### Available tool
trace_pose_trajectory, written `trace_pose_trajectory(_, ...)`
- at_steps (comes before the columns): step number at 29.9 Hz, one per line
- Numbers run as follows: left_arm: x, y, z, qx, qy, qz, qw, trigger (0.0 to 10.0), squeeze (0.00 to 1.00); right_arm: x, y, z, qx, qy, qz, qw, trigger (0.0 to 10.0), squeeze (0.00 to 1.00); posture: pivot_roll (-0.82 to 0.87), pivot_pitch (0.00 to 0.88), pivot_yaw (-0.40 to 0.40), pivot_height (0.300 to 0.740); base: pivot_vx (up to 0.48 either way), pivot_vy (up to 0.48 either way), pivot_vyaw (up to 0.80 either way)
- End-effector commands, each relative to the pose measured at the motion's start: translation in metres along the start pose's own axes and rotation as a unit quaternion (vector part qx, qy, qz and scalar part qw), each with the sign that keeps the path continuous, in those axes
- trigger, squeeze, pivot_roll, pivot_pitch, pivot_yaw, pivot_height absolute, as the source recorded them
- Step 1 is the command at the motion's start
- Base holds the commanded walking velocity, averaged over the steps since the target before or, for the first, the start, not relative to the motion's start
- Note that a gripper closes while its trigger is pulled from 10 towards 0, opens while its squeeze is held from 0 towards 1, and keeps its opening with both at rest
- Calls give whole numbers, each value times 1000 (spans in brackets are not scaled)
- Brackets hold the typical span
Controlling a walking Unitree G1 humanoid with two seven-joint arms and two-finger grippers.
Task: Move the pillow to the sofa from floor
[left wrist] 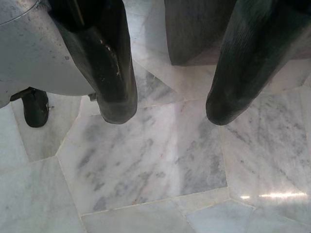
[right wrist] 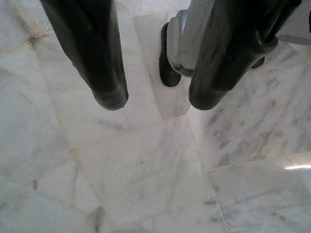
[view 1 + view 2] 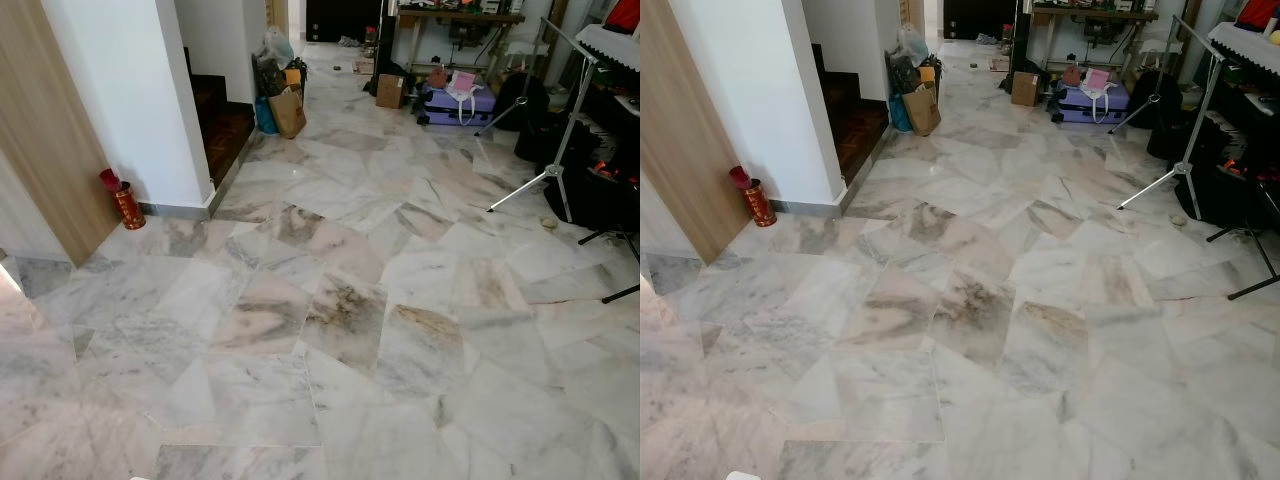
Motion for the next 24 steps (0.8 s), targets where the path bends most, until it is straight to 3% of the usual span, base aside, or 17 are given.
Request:
trace_pose_trajectory(1,42,-24,-23,-25,18,35,999,10000,0,10,-8,-3,-50,-15,-142,988,10000,0,-74,0,83,740,0,0,0)
trace_pose_trajectory(7,26,-15,-18,-13,41,32,999,10000,0,14,-15,-3,-63,-21,-137,988,10000,0,-79,0,90,740,0,0,569)
trace_pose_trajectory(24,26,-19,-18,-17,40,31,999,10000,0,12,-8,-4,-48,-14,-126,991,10000,0,-67,1,90,740,0,0,800)
Point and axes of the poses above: a point about 5 cm out from each wrist's last joint towards the gripper, its own z axis pointing back from the gripper into the wrist, its own x axis along the axis of the wrist's last joint, y = z × x, the point moved 1 cm from there along -z, pointing out of the wrist towards the gripper
